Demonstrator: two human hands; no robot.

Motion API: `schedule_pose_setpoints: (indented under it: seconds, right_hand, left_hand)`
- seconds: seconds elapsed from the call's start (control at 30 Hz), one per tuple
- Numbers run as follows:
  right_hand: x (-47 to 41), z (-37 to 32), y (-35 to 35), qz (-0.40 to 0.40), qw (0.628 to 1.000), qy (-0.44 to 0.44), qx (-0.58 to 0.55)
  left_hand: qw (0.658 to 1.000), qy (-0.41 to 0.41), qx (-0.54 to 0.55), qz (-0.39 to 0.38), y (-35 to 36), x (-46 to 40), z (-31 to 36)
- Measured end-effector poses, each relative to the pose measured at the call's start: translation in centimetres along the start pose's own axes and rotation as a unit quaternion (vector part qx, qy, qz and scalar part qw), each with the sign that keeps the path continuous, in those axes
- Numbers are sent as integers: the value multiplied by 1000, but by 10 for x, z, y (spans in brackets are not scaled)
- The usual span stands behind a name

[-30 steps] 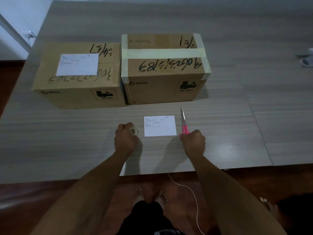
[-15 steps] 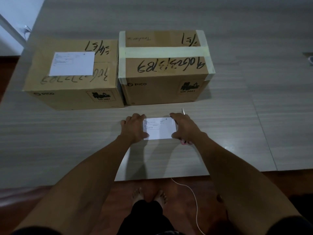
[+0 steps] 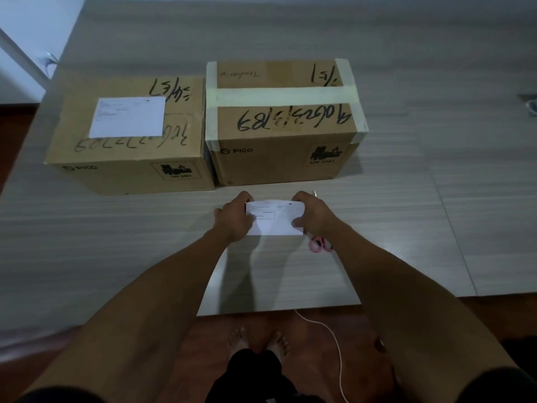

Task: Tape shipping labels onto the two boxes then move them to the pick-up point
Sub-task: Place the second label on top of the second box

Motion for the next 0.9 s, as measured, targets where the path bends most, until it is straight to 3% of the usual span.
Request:
schedule_pose_setpoints:
  seconds: [0.2, 0.57, 0.9]
  right_hand:
    - [16, -36, -42, 81, 986, 18, -142]
    - [53, -111, -112, 165, 967, -44, -187]
    - [8, -131, -159, 204, 961, -57, -177]
  left_hand:
    - [990, 31, 137, 24, -48, 4, 30]
    - [971, 138, 154, 116, -147, 28, 83]
    - [942, 80, 252, 205, -184, 0, 101]
Point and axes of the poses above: each hand's wrist, its own x-axis away from the middle knuckle, its own y-axis out of the palm, z = x × y, the point moved 5 cm from there along -x, towards the middle knuckle, and after that the axes turned 1 degree about z, right-handed, at the moved point
